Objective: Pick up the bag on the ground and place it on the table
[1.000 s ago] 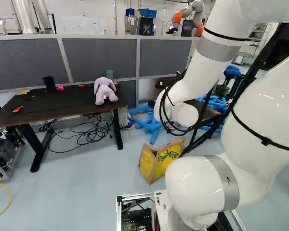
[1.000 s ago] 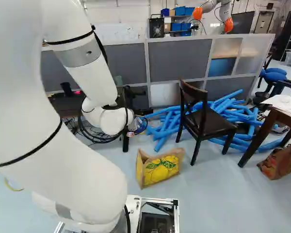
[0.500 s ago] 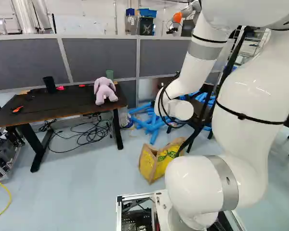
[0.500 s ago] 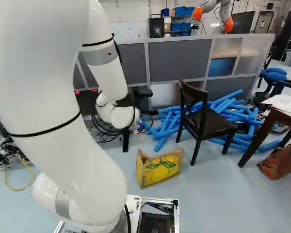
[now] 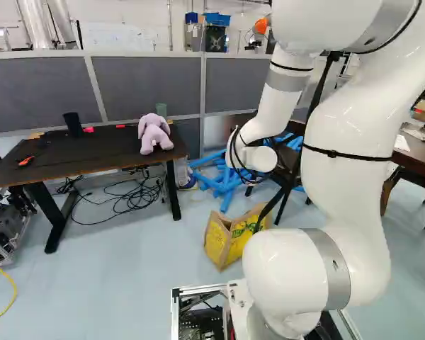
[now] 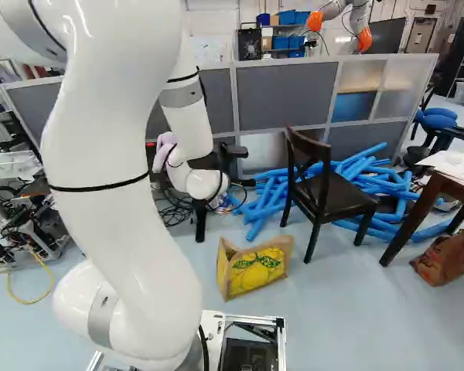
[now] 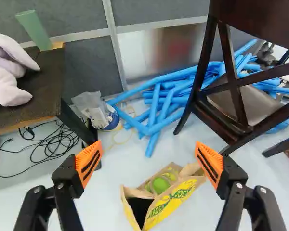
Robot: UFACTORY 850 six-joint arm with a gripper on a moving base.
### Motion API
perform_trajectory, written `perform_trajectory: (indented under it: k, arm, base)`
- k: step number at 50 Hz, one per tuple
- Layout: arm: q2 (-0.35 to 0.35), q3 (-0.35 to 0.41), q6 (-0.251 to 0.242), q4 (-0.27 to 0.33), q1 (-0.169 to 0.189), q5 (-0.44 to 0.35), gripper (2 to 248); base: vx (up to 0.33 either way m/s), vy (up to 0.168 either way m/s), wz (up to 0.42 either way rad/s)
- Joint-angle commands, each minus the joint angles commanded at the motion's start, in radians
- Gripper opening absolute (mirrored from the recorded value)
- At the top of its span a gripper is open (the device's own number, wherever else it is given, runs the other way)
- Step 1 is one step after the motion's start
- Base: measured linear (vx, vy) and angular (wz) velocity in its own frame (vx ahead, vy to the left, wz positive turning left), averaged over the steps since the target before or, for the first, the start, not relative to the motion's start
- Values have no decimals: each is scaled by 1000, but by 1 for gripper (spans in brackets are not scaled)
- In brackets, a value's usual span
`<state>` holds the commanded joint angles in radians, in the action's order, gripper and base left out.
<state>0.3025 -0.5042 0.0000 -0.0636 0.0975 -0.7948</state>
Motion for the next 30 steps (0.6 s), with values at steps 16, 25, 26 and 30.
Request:
perform_trajectory:
  k: [16,25,26,30]
  arm:
    - [86,-59,0,-11,7,22,247]
    - [131,-91,0,-18,13,34,247]
    - [136,-94,0,-18,13,35,247]
    - [157,-108,0,-21,16,41,247]
  base:
    - [0,0,0]
    - [0,0,0]
    - [0,0,0]
    - [0,0,0]
